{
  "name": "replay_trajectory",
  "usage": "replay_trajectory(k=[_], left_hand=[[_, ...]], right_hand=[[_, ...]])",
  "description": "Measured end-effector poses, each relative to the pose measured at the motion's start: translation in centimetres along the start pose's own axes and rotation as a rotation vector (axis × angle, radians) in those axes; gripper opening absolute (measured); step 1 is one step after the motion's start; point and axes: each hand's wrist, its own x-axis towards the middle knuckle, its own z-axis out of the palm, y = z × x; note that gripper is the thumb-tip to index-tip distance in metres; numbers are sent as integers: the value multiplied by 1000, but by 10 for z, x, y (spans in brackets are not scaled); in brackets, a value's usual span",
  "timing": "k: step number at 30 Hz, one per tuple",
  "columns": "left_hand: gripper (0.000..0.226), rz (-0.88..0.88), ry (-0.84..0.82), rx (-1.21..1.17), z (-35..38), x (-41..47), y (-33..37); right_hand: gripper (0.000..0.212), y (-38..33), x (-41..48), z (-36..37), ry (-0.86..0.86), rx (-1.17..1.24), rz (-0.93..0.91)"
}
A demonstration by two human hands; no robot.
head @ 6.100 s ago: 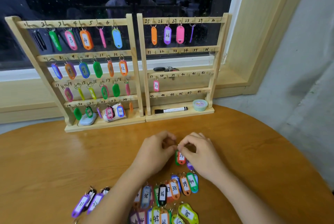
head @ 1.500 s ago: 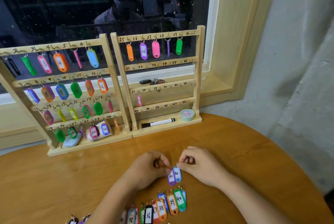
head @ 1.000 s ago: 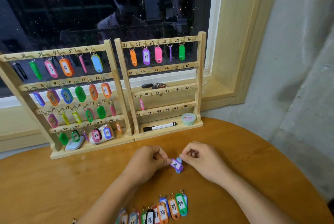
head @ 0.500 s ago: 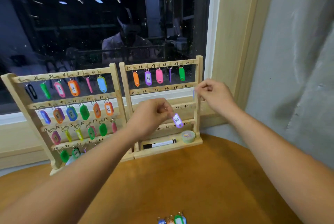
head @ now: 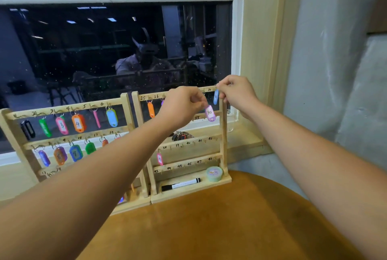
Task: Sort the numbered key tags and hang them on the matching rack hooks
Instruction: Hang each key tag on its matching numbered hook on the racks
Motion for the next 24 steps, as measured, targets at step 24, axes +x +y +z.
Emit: replay_trajectory(k=[24], left_hand=[[8,53,95,286,20,82,27]], right_hand=[[21,12,-32,-4,36,59,43]])
